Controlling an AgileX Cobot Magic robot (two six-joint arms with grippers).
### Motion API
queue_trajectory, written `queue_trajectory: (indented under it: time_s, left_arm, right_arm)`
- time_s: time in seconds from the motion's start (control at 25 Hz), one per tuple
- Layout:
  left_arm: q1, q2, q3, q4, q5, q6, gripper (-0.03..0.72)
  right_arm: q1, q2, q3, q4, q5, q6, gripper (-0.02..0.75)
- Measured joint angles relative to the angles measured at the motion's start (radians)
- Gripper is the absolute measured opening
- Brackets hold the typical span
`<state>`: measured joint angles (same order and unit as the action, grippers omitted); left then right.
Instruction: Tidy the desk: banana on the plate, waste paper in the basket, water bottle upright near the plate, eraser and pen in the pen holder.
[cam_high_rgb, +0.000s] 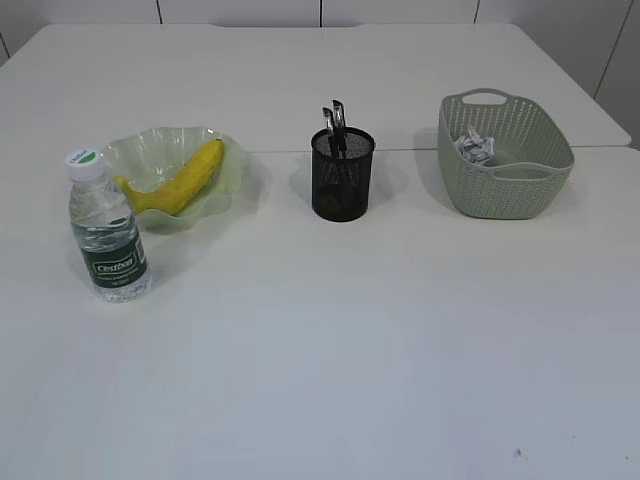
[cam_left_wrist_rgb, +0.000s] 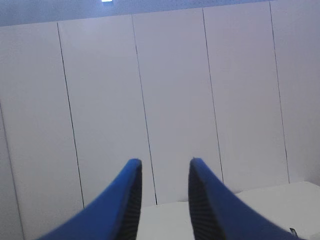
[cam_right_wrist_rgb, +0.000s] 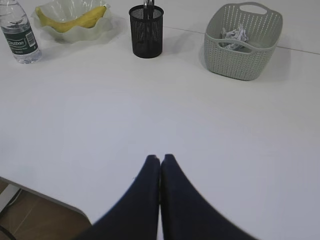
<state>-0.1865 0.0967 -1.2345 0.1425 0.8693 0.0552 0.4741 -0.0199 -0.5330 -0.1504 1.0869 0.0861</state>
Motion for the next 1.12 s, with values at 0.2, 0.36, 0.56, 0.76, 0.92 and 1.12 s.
queue_trajectory:
  time_s: [0.2, 0.36, 0.56, 0.76, 0.92, 1.12]
  left_arm:
    - [0.000, -0.080, -0.004, -0.027, 0.146, 0.000, 0.223]
    - [0.002, -0.089, -0.008, -0.041, 0.264, 0.000, 0.223]
    - [0.002, -0.090, -0.006, -0.066, 0.390, 0.000, 0.223]
    - [0.002, -0.090, 0.051, -0.096, 0.405, 0.000, 0.223]
    - [0.002, -0.090, 0.147, -0.096, 0.394, 0.000, 0.223]
    - [0.002, -0.090, 0.325, -0.108, 0.334, -0.002, 0.223]
  right_arm:
    - [0.000, 0.000, 0.000, 0.000, 0.000, 0.000, -0.013]
    - [0.000, 0.000, 0.000, 0.000, 0.000, 0.000, -0.013]
    - [0.000, 0.000, 0.000, -0.002, 0.000, 0.000, -0.013]
    - [0.000, 0.000, 0.000, -0.002, 0.000, 0.000, -0.013]
    - [0.000, 0.000, 0.000, -0.002, 0.000, 0.000, -0.013]
    - [0.000, 0.000, 0.000, -0.002, 0.000, 0.000, -0.013]
